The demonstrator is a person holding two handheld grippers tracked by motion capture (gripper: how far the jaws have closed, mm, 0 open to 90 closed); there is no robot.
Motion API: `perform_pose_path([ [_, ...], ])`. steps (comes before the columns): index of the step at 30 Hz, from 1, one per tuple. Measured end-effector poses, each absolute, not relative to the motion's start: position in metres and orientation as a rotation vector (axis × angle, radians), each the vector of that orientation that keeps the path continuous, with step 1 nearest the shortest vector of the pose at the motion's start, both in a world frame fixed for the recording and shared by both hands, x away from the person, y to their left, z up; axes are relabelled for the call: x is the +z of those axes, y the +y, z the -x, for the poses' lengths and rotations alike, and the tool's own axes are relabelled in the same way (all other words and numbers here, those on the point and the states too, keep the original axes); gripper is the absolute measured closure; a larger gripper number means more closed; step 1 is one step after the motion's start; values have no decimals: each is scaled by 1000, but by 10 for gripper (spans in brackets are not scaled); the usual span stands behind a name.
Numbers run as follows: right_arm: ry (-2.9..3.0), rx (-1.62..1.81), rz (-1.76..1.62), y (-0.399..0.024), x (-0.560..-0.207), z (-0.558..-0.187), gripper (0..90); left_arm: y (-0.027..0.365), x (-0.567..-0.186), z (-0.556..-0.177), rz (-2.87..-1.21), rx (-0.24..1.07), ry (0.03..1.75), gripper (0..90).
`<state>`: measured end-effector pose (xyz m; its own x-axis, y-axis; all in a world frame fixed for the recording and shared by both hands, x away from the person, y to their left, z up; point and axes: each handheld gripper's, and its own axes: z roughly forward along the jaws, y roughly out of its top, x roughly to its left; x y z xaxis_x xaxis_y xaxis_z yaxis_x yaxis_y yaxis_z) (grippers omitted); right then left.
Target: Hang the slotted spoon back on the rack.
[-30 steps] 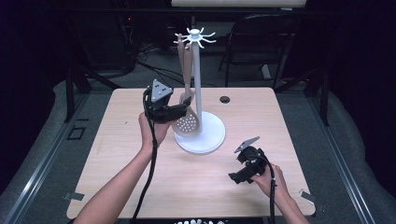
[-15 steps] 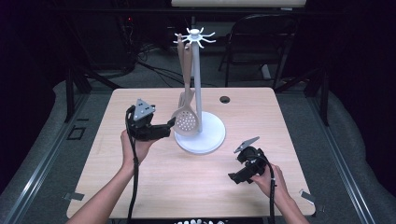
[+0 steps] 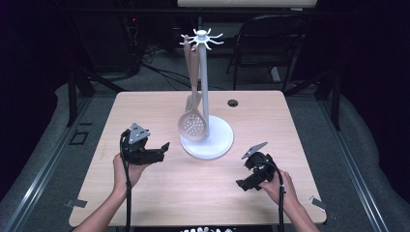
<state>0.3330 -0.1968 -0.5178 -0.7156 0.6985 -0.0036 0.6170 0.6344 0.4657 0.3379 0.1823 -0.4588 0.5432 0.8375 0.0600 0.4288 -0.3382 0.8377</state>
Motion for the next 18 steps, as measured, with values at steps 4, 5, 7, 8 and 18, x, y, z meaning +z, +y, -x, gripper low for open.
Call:
perform_pose_path([
  [4, 2668, 653, -1086, -196, -519, -333, 36, 189, -466, -335, -1978, 629, 1047, 145],
  [5, 2671, 651, -1080, -196, -519, -333, 36, 190, -468, -334, -1976, 627, 1057, 143],
  [7, 2675, 639, -1072, -197, -519, -333, 36, 192, -469, -333, -1977, 624, 1066, 126],
  [8, 2675, 633, -1073, -197, -519, -333, 36, 194, -472, -332, -1978, 620, 1075, 120],
  [18, 2660, 678, -1073, -199, -519, -334, 25, 218, -492, -346, -1988, 635, 1196, 57],
])
